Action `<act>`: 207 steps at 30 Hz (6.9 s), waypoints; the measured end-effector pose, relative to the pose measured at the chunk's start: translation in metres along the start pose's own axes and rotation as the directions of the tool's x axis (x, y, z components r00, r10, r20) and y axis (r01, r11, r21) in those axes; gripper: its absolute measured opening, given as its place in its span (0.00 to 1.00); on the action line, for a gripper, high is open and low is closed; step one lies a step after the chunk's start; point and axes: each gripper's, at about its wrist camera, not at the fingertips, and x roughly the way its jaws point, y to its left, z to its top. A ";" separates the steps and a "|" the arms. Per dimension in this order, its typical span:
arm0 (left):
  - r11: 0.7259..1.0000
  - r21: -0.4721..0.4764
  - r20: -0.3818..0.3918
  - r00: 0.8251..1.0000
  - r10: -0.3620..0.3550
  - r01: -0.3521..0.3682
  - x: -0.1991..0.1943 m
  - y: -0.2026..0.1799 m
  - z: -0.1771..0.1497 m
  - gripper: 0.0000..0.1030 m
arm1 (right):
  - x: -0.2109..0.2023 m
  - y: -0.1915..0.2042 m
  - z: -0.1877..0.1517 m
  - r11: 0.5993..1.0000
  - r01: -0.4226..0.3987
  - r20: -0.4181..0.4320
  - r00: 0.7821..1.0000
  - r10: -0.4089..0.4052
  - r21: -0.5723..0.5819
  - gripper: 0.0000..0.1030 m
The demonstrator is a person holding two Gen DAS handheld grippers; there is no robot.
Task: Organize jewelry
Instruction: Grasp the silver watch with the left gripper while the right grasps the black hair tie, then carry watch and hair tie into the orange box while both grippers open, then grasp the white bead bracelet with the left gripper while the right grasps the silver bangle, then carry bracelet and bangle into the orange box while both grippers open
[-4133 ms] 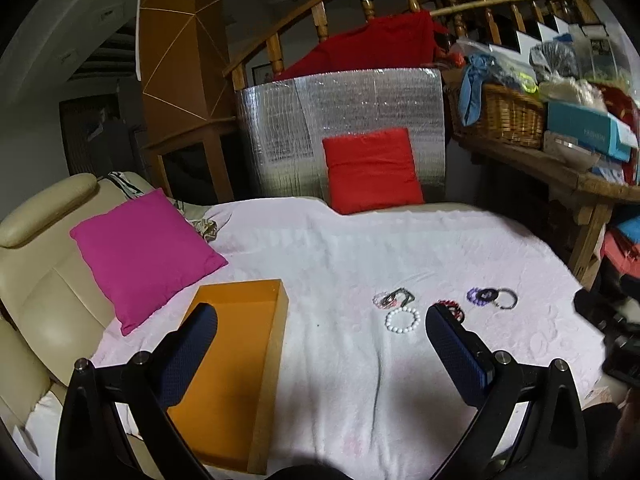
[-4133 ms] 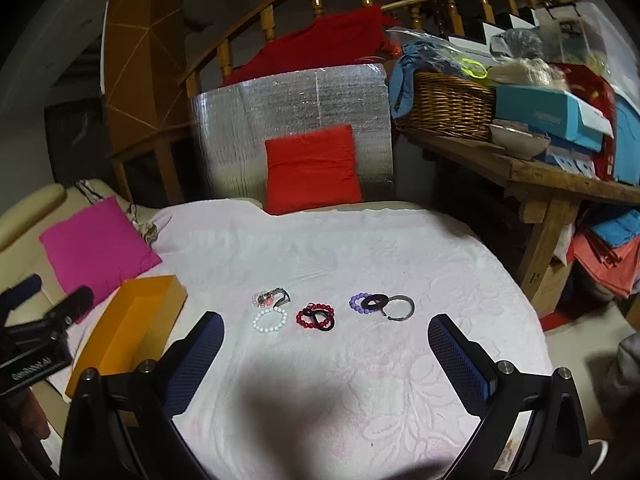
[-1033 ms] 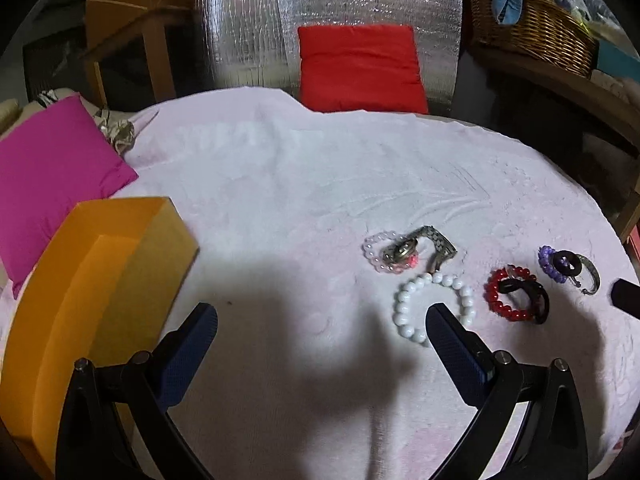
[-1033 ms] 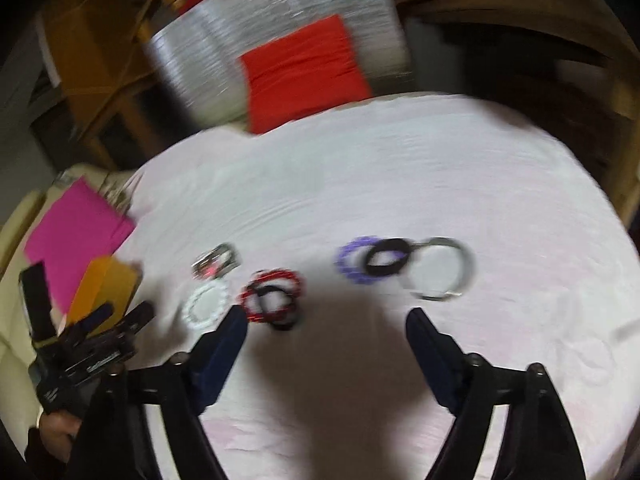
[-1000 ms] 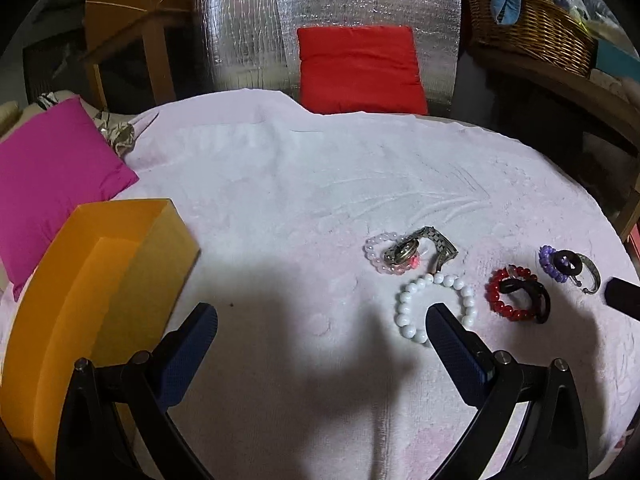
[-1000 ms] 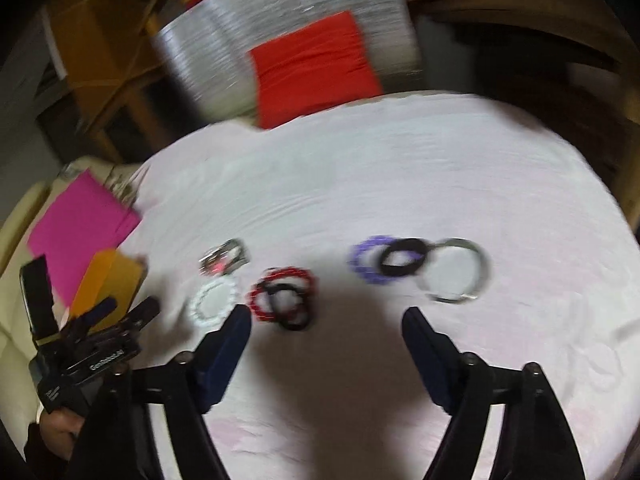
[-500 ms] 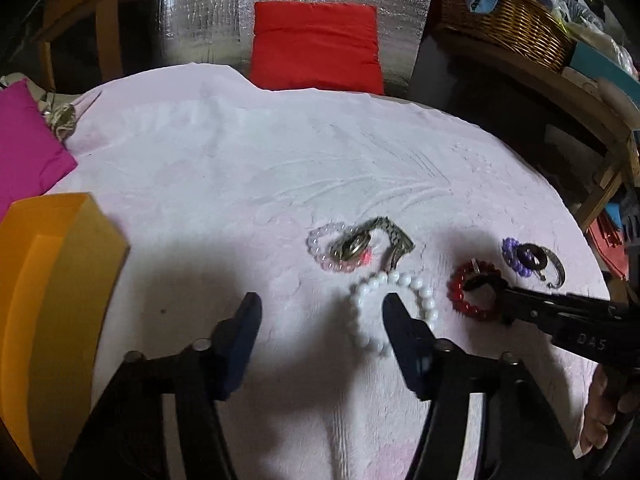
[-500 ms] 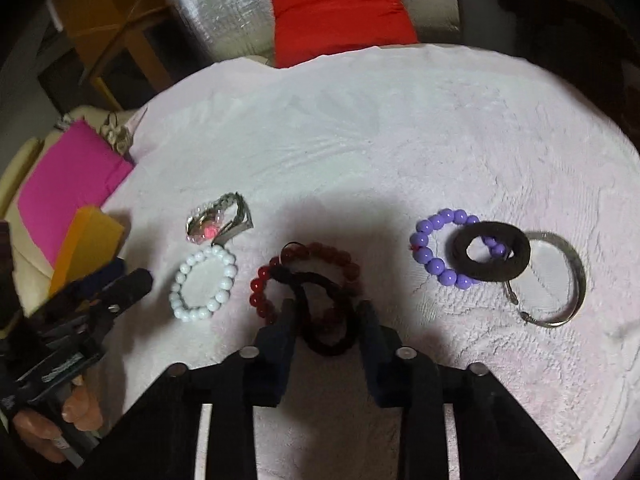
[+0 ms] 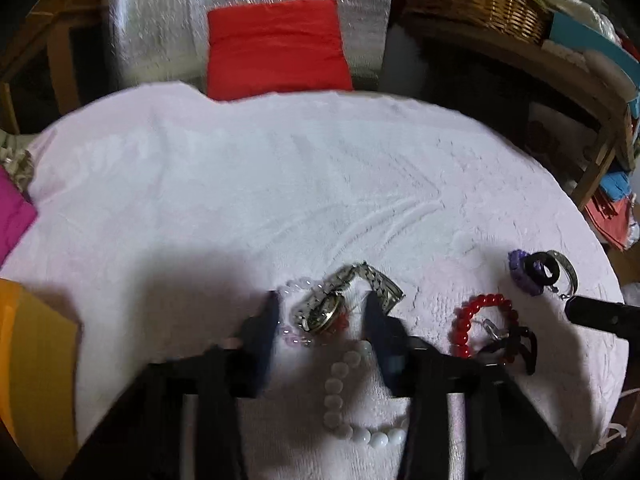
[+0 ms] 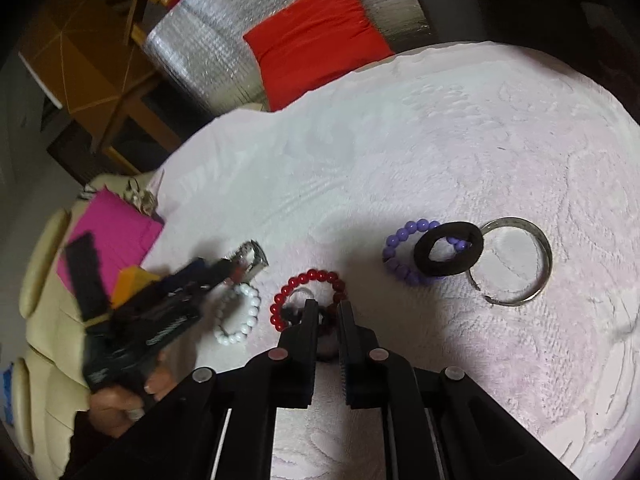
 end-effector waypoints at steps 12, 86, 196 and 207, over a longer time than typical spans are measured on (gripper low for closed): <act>0.997 -0.010 0.006 0.997 -0.078 0.078 -0.008 0.002 -0.002 0.12 | 0.004 0.002 0.003 1.000 -0.003 -0.026 1.000 0.004 0.003 0.42; 0.989 -0.108 0.156 0.981 0.113 -0.097 -0.204 0.068 -0.069 0.52 | 0.007 0.099 -0.028 0.980 -0.195 0.010 0.981 0.195 0.025 0.59; 0.977 -0.202 0.345 0.939 0.009 0.065 -0.222 0.074 -0.058 0.09 | 0.017 0.115 -0.021 0.980 -0.100 0.123 0.985 0.122 -0.171 0.61; 0.903 -0.396 0.290 0.911 0.293 -0.165 -0.287 0.177 -0.106 0.09 | 0.047 0.259 -0.068 0.887 -0.280 -0.008 0.955 0.298 -0.368 0.61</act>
